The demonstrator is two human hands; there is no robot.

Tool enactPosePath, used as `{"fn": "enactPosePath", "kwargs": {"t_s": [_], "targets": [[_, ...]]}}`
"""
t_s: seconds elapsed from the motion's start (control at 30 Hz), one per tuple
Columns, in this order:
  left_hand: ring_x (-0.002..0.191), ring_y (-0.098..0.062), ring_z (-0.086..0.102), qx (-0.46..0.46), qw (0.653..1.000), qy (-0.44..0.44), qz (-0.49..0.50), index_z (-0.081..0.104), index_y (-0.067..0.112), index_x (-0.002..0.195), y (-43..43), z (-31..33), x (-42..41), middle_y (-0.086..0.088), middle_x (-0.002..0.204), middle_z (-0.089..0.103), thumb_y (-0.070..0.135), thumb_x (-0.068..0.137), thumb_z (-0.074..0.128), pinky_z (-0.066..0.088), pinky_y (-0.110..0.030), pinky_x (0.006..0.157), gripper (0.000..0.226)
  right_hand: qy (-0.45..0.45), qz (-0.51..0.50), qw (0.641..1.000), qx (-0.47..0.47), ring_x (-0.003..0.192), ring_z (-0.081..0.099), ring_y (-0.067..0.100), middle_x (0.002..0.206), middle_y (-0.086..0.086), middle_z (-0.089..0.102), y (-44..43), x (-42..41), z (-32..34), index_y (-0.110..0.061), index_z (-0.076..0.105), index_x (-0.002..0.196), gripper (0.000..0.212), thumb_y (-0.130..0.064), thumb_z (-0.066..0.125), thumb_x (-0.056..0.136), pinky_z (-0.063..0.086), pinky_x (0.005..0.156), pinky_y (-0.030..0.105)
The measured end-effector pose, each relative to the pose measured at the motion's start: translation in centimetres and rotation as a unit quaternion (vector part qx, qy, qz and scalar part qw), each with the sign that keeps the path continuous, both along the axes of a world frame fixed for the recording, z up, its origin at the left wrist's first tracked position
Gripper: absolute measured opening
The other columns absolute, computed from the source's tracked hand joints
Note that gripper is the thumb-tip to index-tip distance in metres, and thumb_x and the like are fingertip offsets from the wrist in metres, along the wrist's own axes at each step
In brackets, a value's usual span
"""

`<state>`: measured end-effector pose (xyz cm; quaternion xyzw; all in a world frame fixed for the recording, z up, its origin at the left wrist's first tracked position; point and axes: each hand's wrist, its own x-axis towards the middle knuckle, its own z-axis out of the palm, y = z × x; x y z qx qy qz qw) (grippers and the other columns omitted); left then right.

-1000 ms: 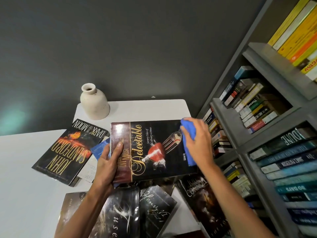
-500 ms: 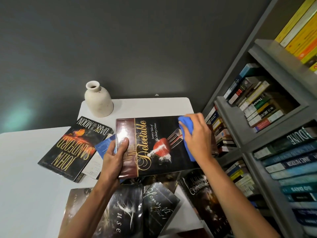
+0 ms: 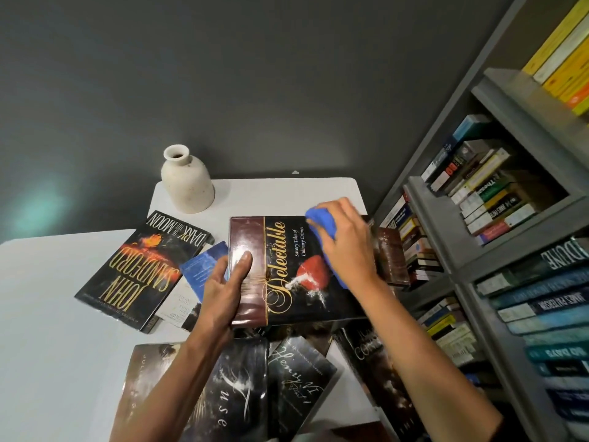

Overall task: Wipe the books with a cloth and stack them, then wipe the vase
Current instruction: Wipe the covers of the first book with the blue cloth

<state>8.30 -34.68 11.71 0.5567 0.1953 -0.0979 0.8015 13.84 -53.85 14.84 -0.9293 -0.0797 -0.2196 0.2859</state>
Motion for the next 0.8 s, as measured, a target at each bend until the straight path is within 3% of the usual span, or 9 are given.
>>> {"fn": "enactPosePath", "kwargs": {"t_s": [0.17,0.4,0.6,0.67,0.8], "targets": [[0.059,-0.020,0.070,-0.030,0.999,-0.010,0.003,0.059,0.015,0.105,0.3,0.3,0.5,-0.007,0.075,0.074,0.023,0.093,0.058,0.057,-0.031,0.051,0.014,0.027,0.125,0.991,-0.036,0.085,0.059,0.017,0.099,0.003,0.061,2.2,-2.4,-0.7,-0.010,0.066,0.102,0.033,-0.014,0.082,0.073,0.052,0.077,0.026],[0.063,-0.020,0.071,-0.023,0.999,-0.003,-0.027,0.058,0.012,0.113,0.9,-0.1,0.0,-0.008,0.080,0.074,0.023,0.094,0.058,0.057,-0.031,0.052,0.022,0.030,0.071,0.997,-0.004,0.090,0.057,0.021,0.098,0.004,0.059,-0.2,0.1,0.4,-0.008,0.067,0.103,0.021,-0.020,0.070,0.085,0.048,0.079,0.033],[0.067,-0.018,0.070,-0.022,0.999,-0.001,-0.027,0.061,0.012,0.110,0.8,-0.5,0.4,-0.010,0.086,0.071,0.029,0.090,0.061,0.056,-0.029,0.055,0.026,0.075,0.248,0.965,-0.034,0.089,0.056,0.023,0.099,0.007,0.058,4.5,-1.0,0.2,-0.007,0.065,0.106,0.030,-0.011,0.076,0.078,0.047,0.080,0.034],[0.074,-0.020,0.072,-0.017,0.999,0.003,-0.031,0.062,0.016,0.111,1.4,-0.9,0.4,-0.010,0.094,0.073,0.037,0.084,0.066,0.057,-0.032,0.062,0.035,0.102,0.282,0.954,-0.002,0.090,0.056,0.022,0.099,0.004,0.059,2.5,-1.1,0.0,-0.009,0.067,0.105,0.027,-0.016,0.075,0.080,0.047,0.081,0.036],[0.092,-0.025,0.070,0.001,0.999,-0.001,-0.053,0.064,0.021,0.109,1.7,-1.1,0.5,-0.007,0.101,0.075,0.052,0.069,0.075,0.053,-0.047,0.089,0.051,0.108,0.239,0.965,0.016,0.089,0.055,0.018,0.095,-0.002,0.059,1.1,0.7,0.3,-0.012,0.070,0.101,0.024,-0.012,0.076,0.078,0.047,0.080,0.042]]}}
